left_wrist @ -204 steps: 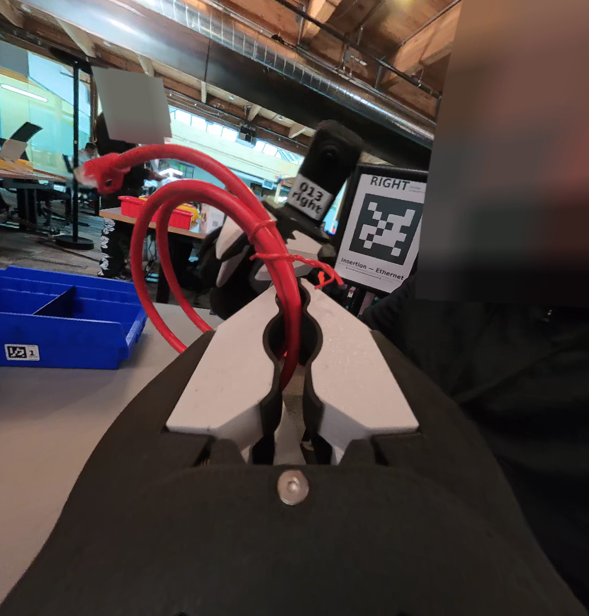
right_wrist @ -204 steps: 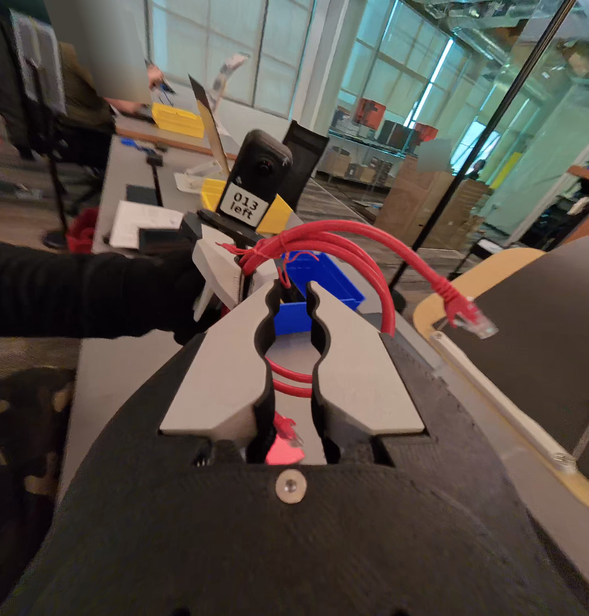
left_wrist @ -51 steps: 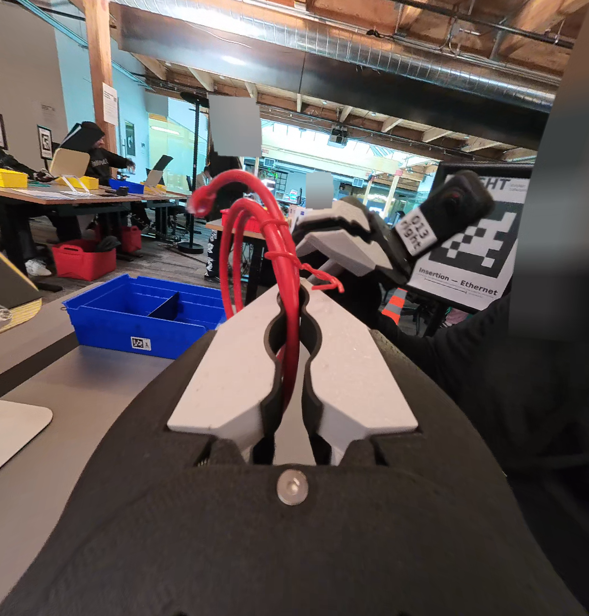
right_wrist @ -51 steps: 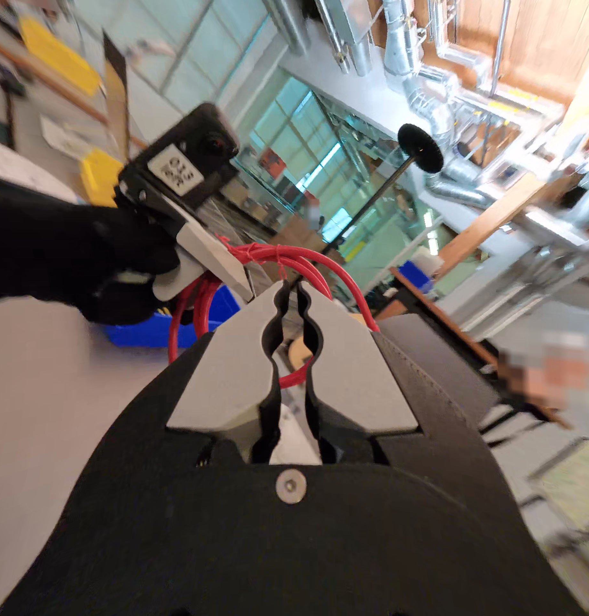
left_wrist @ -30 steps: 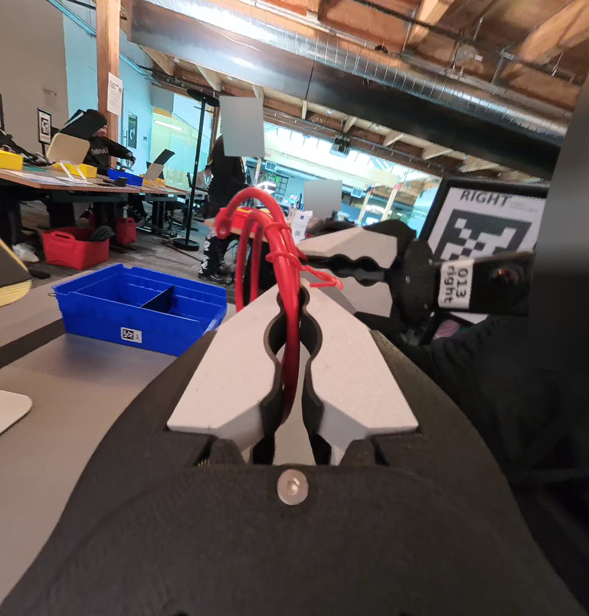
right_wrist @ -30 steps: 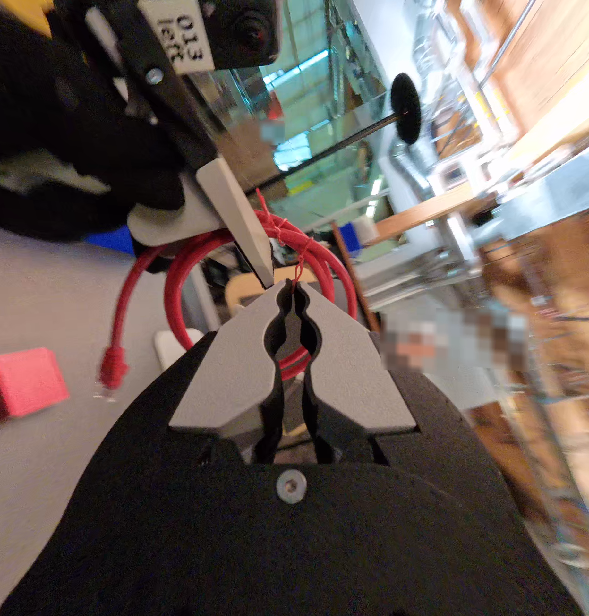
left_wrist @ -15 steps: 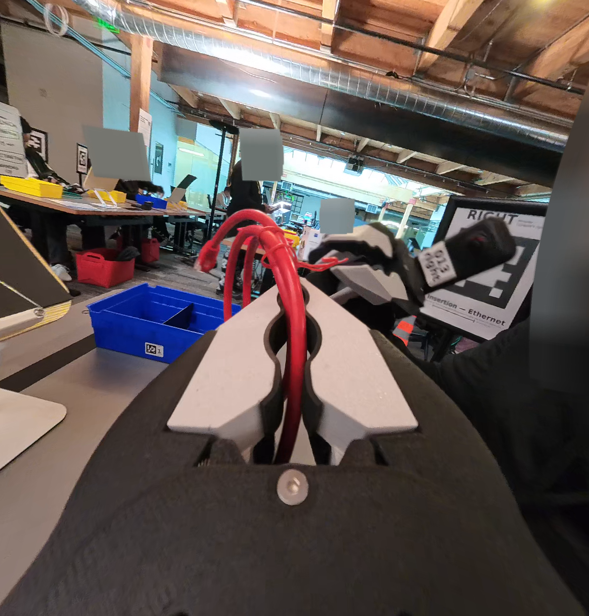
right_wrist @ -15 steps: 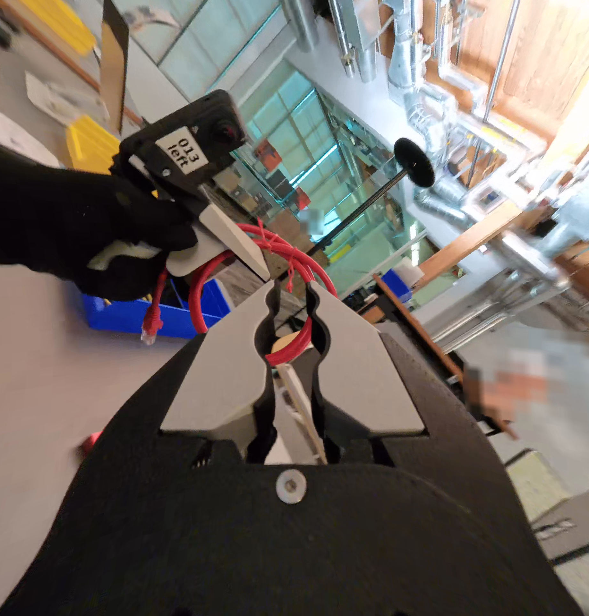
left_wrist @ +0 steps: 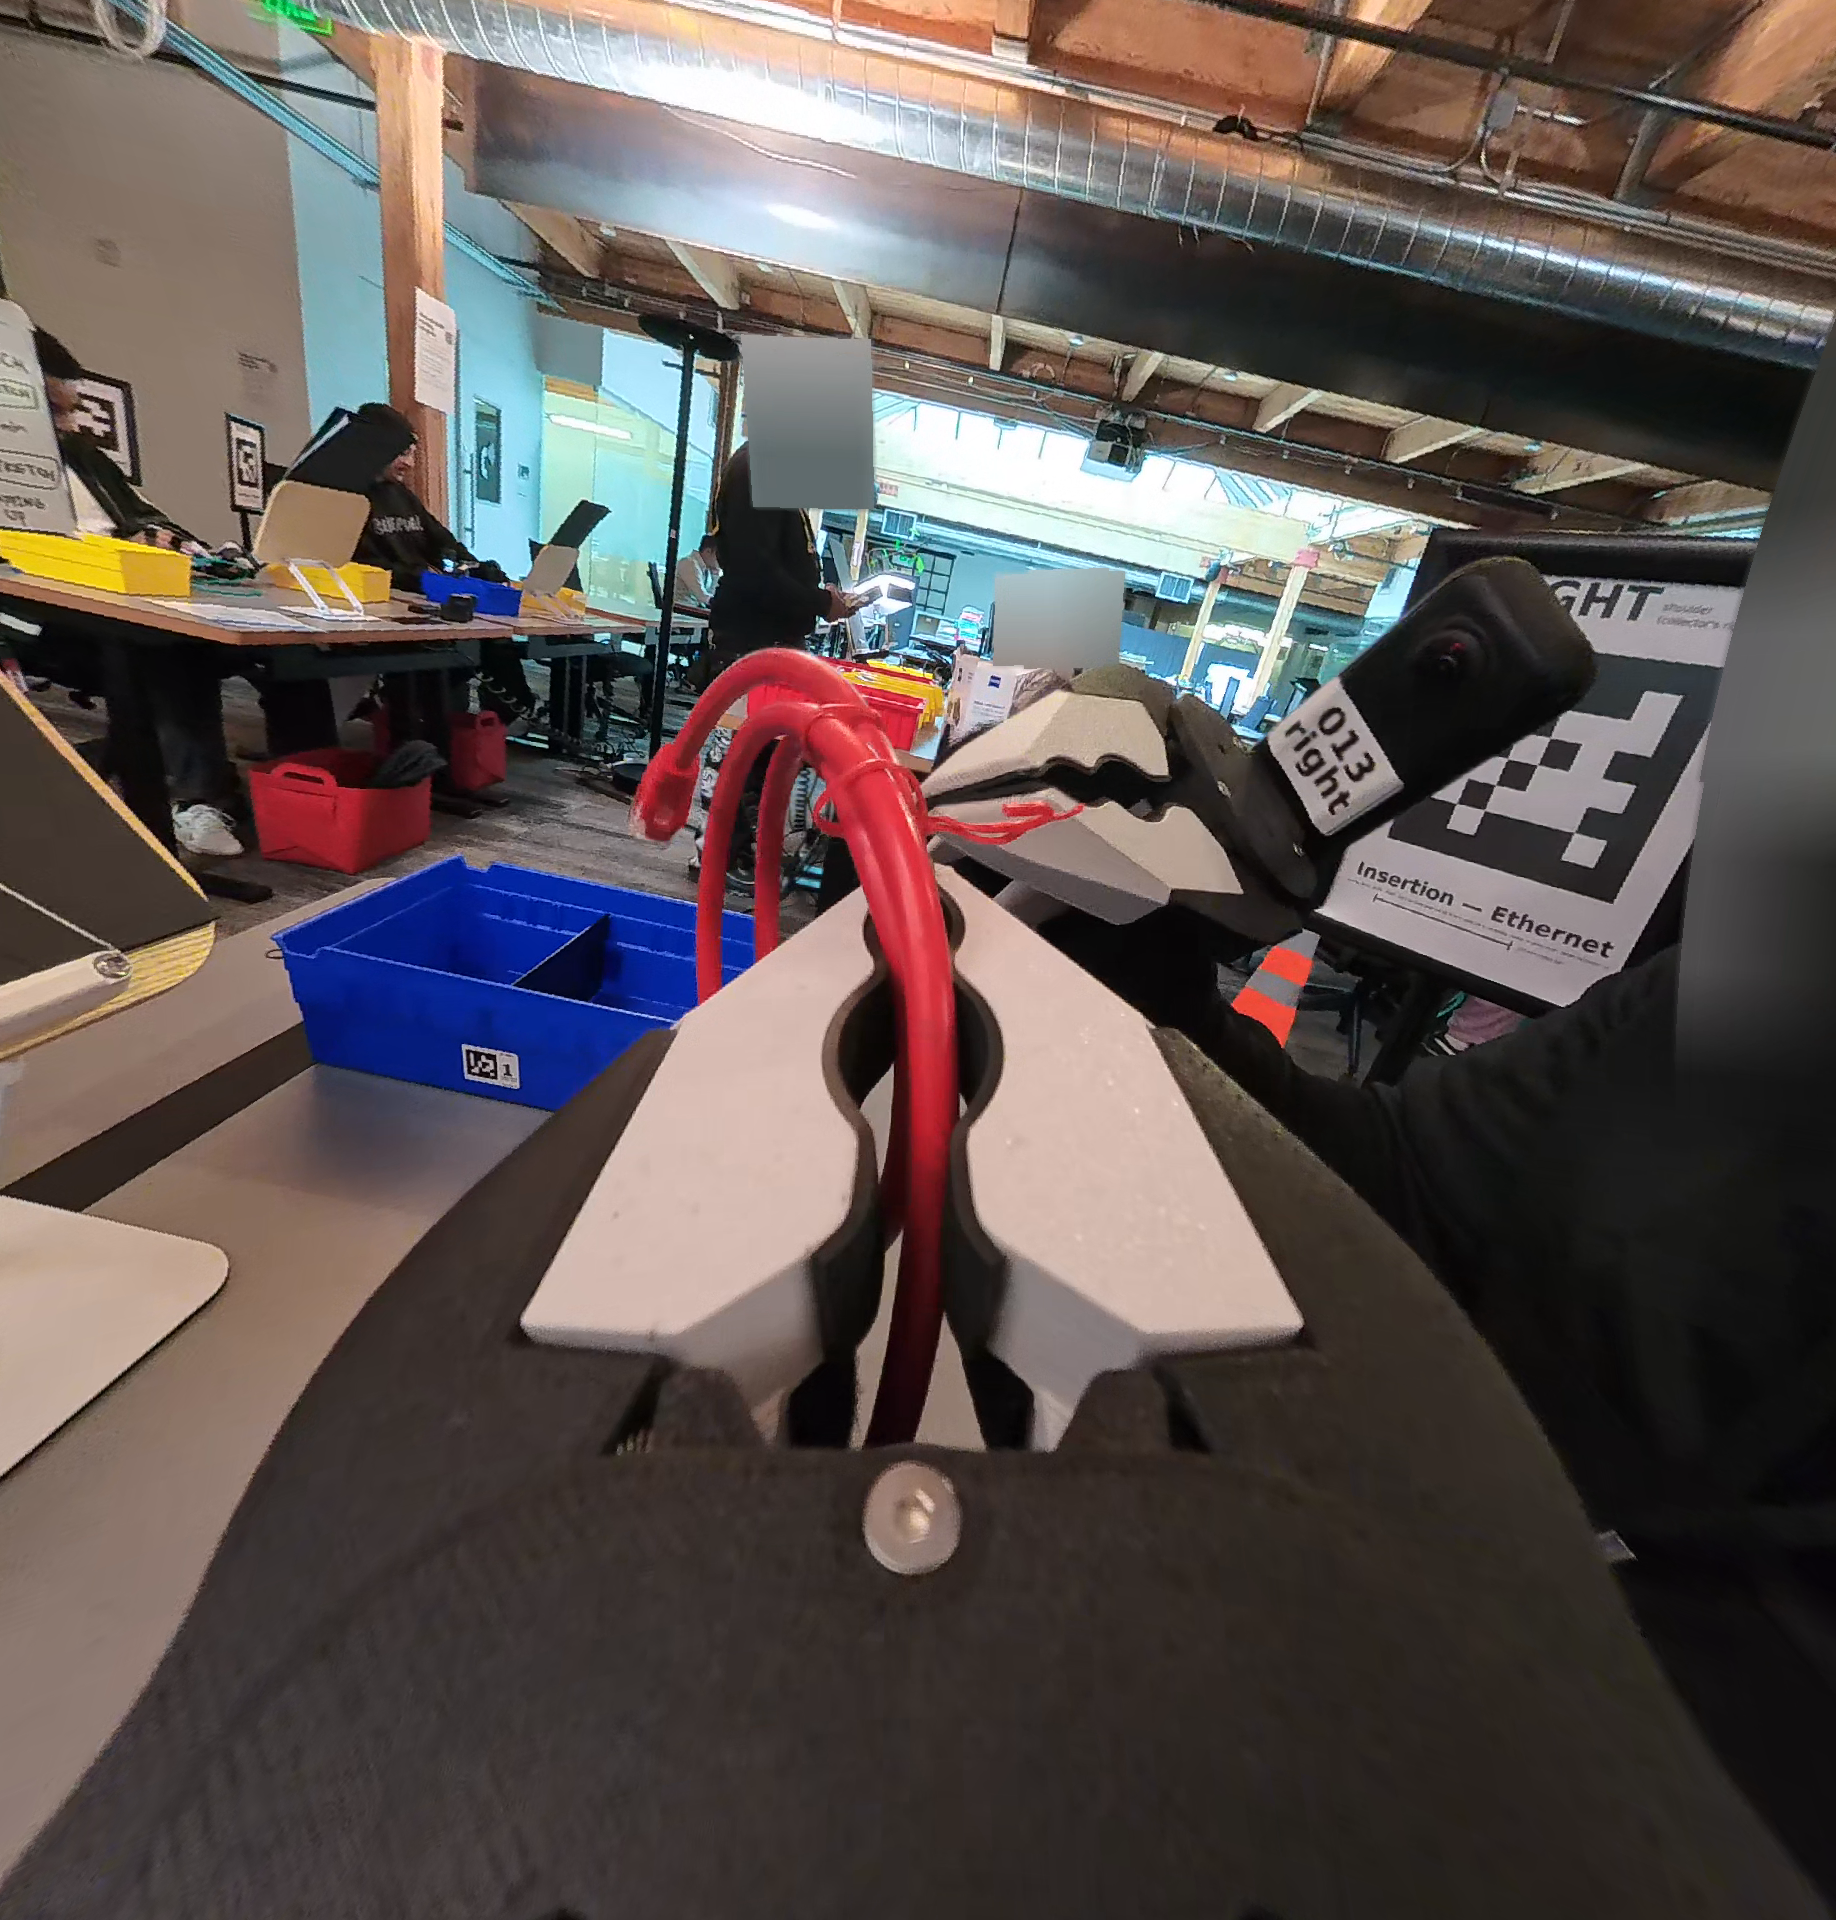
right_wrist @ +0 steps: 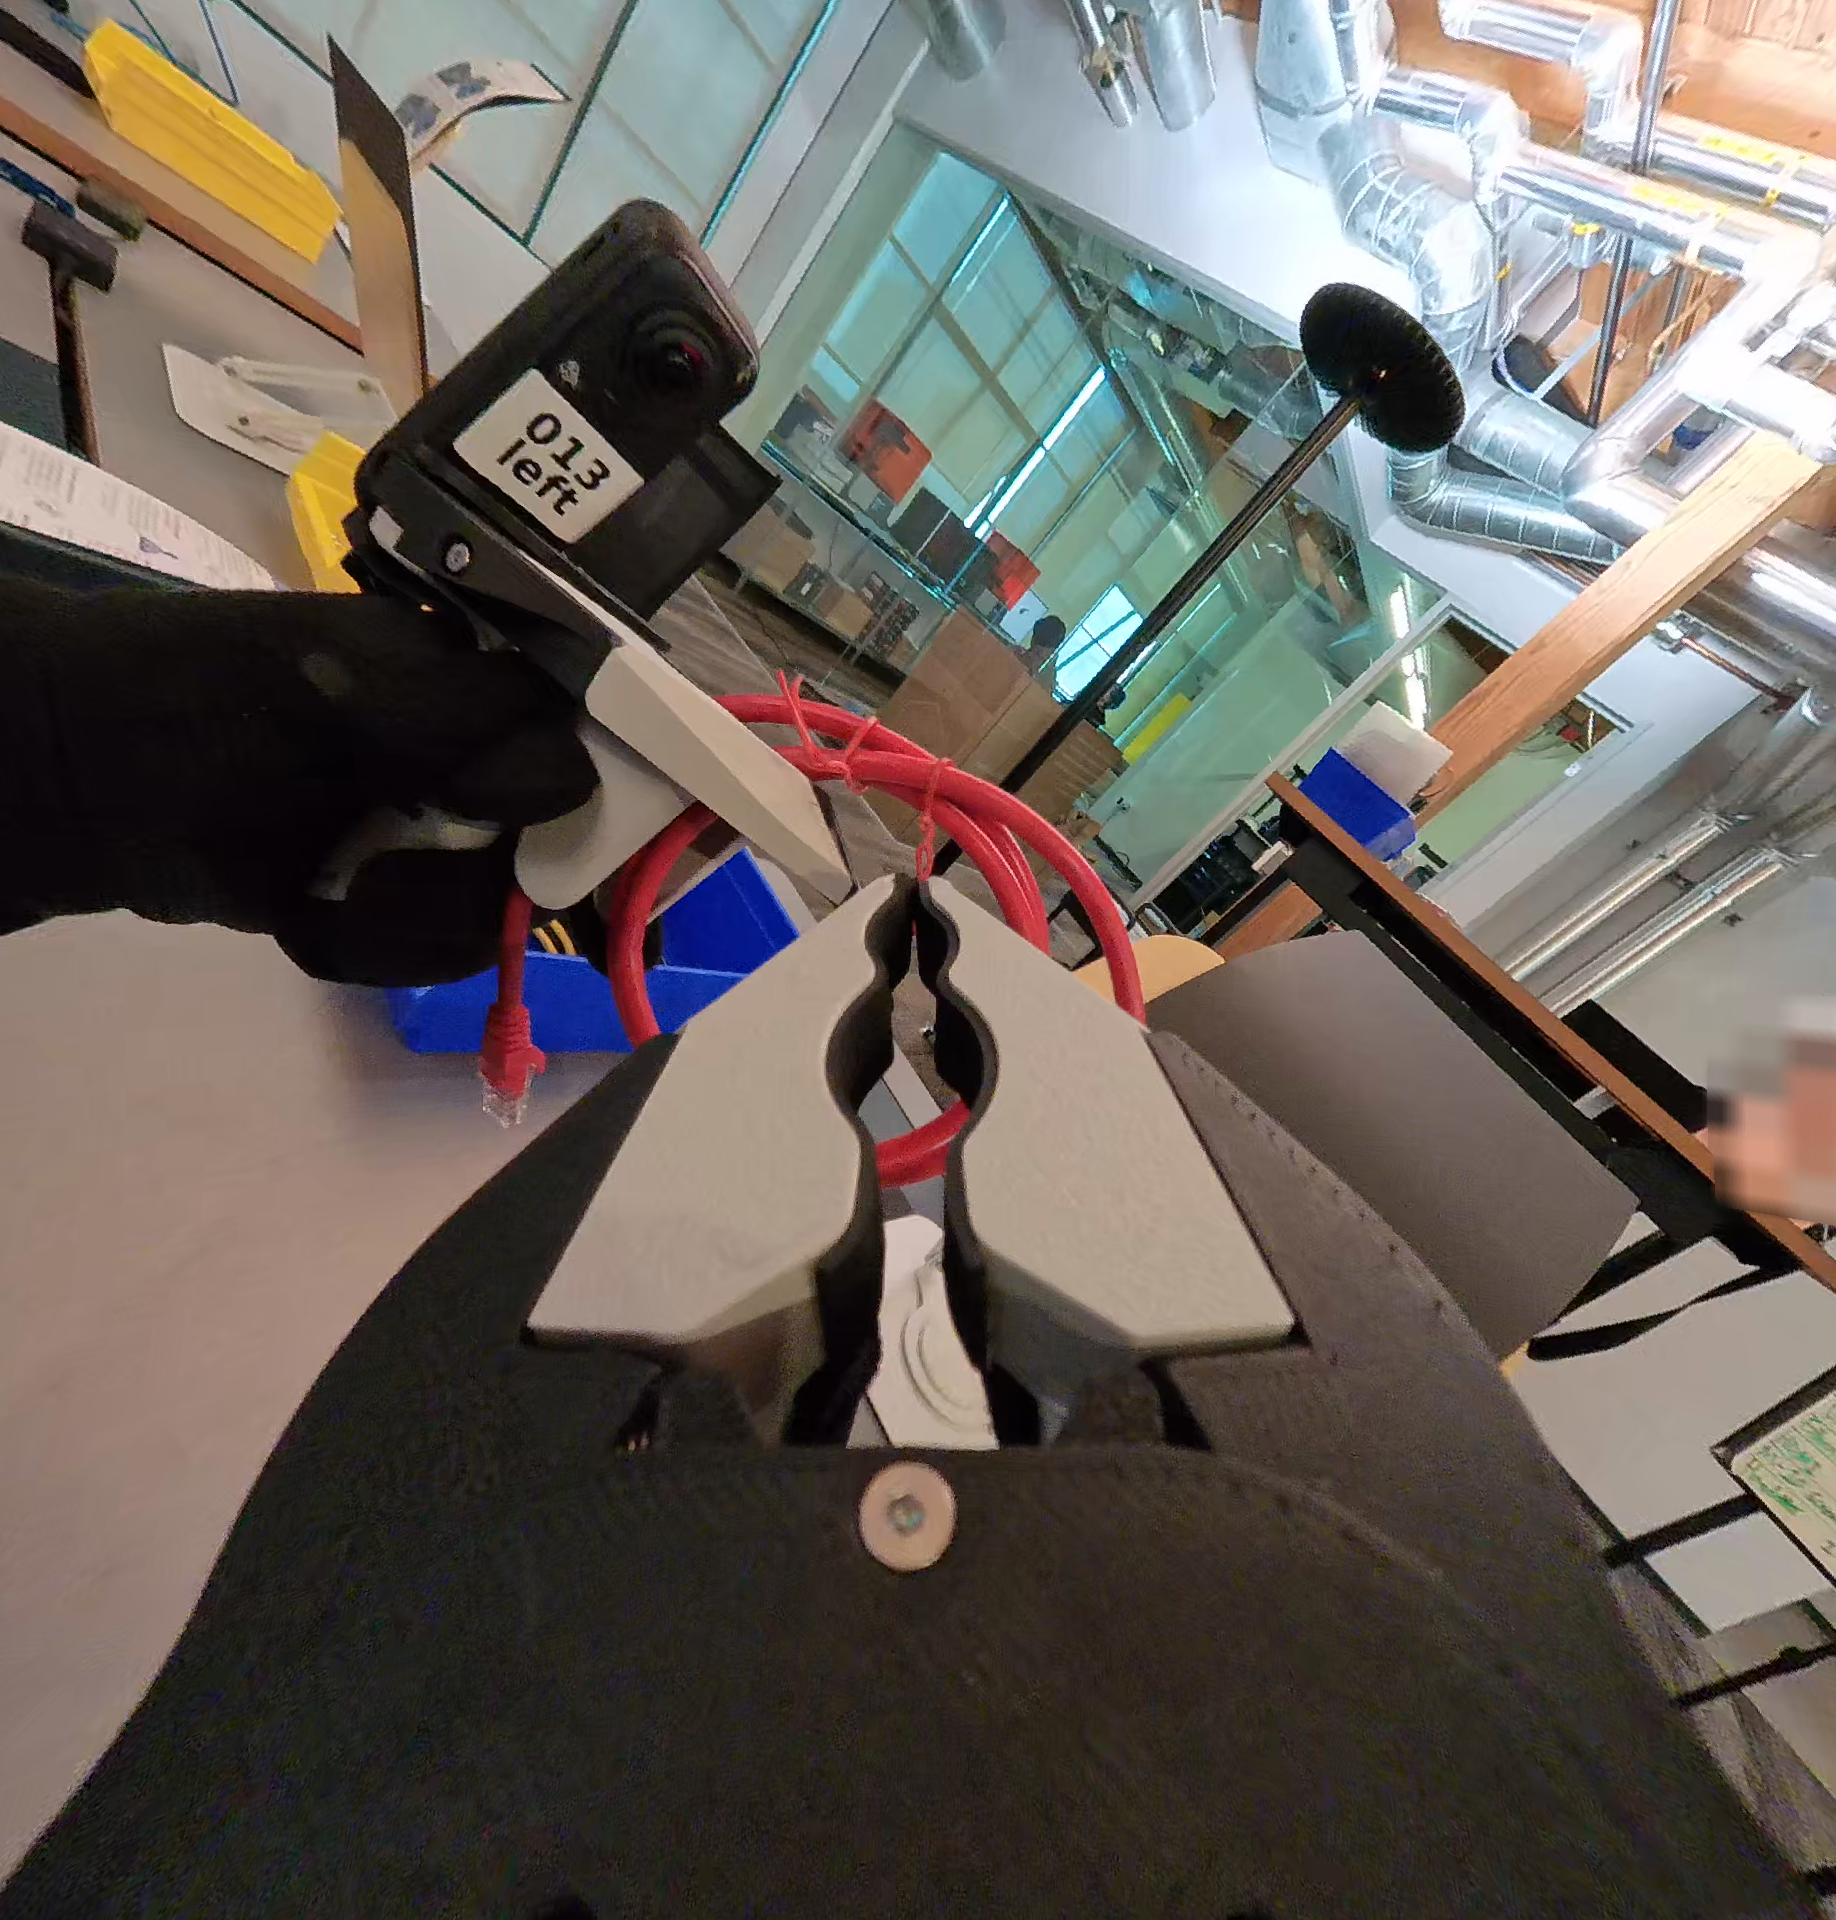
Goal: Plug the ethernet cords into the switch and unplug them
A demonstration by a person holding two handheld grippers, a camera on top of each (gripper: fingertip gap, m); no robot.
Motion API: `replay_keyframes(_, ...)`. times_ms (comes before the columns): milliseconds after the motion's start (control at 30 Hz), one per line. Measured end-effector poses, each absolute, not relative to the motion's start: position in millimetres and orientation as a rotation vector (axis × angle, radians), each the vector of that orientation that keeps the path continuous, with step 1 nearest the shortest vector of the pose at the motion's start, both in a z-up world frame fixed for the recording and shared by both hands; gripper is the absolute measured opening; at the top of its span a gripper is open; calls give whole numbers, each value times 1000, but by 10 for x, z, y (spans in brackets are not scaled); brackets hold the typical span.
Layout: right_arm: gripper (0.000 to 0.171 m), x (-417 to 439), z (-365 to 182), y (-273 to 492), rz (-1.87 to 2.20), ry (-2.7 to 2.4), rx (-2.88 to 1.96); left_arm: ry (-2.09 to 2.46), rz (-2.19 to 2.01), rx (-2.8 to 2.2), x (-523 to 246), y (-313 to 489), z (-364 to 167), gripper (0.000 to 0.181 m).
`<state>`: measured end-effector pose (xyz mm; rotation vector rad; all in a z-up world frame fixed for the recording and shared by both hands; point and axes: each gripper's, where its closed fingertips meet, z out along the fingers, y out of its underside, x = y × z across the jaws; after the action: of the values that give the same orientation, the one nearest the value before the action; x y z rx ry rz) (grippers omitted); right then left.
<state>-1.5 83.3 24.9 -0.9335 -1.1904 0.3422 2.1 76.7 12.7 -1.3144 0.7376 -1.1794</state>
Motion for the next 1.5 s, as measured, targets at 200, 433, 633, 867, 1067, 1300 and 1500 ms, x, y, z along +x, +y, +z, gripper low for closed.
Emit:
replay_keyframes(200,1,-15,241,842,297,-1193,-930,748,-1174,-1319,48,757,111,0)
replay_keyframes(433,0,-14,264,815,252,-1198,-928,755,-1142,-1333,56,769,86,0)
replay_keyframes(633,0,-16,287,783,285,-1192,-923,755,-1143,-1330,63,769,82,0)
replay_keyframes(867,3,-15,224,891,297,-1183,-989,784,-1112,-1339,108,747,59,0)
replay_keyframes(1067,0,-12,235,875,254,-1181,-977,782,-1098,-1344,115,759,50,0)
replay_keyframes(1300,0,-22,245,808,-3,-1224,-877,777,-1116,-1363,112,763,38,0)
replay_keyframes(1500,0,-45,227,707,-273,-1292,-763,729,-1183,-1369,107,761,60,0)
